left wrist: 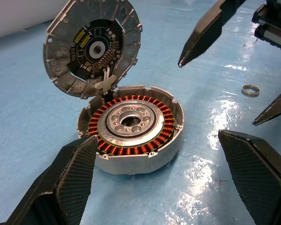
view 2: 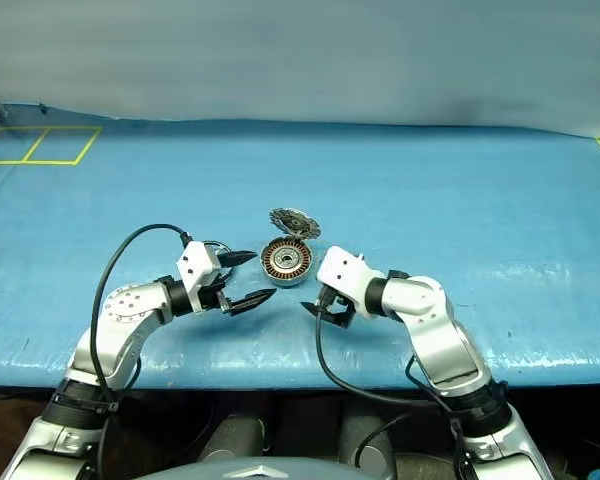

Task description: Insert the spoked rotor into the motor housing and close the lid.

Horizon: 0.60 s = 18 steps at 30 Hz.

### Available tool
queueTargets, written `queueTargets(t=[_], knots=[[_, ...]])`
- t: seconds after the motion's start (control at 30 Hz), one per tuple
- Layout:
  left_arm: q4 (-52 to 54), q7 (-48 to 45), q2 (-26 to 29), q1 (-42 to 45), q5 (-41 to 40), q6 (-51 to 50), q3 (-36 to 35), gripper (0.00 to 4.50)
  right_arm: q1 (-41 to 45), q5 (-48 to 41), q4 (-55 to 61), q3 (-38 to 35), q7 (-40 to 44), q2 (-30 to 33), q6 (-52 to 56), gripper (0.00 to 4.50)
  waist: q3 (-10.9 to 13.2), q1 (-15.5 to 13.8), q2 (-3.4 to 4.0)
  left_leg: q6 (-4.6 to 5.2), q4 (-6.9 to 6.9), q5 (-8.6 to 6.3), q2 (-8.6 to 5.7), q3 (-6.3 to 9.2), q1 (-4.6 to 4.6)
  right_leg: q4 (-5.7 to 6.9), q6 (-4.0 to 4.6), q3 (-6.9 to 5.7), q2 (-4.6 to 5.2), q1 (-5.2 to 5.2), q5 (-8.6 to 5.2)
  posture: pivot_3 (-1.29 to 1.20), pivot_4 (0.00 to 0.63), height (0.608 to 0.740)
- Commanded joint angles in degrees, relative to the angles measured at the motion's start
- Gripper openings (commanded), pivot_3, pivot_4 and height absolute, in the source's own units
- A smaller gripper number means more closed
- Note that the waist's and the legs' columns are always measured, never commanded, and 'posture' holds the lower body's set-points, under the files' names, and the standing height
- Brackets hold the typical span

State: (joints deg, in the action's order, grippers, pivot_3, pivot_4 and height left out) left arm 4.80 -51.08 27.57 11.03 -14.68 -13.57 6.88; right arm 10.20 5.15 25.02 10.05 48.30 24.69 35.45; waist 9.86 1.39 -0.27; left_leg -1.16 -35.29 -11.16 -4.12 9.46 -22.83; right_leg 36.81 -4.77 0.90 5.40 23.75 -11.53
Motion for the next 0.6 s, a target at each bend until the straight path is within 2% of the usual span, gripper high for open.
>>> queueTargets(t=[0.03,0.17,0.6], knots=[[0.48,-0.85,-0.14,0.83,-2.22,-0.92,-1.02,4.50,-3.74,-1.95,2.00,-5.20,-4.22,0.52,-1.64,4.46,0.00,-0.16,0.00,0.00,-0.01,0.00,0.01,0.01,0.02,0.00,0.14,-0.02,0.00,-0.03,-0.08,0.00,0.150,0.740],[0.14,-2.68,-0.11,1.54,-3.96,-1.25,-0.93,4.50,-6.90,-7.01,1.90,-10.09,-7.28,-2.18,1.53,4.46,0.01,-0.11,-0.01,0.00,-0.04,0.00,0.01,-0.01,0.00,0.00,0.14,0.00,0.00,-0.03,-0.09,0.00,0.150,0.740],[-0.91,-6.43,0.31,1.27,-6.19,0.05,-1.43,4.50,-15.53,-9.35,2.10,-8.68,-10.79,2.26,3.66,4.46,0.01,-0.24,-0.02,0.01,-0.05,0.00,0.01,-0.03,-0.01,-0.03,0.19,0.00,0.02,-0.06,-0.13,0.00,0.150,0.740]])
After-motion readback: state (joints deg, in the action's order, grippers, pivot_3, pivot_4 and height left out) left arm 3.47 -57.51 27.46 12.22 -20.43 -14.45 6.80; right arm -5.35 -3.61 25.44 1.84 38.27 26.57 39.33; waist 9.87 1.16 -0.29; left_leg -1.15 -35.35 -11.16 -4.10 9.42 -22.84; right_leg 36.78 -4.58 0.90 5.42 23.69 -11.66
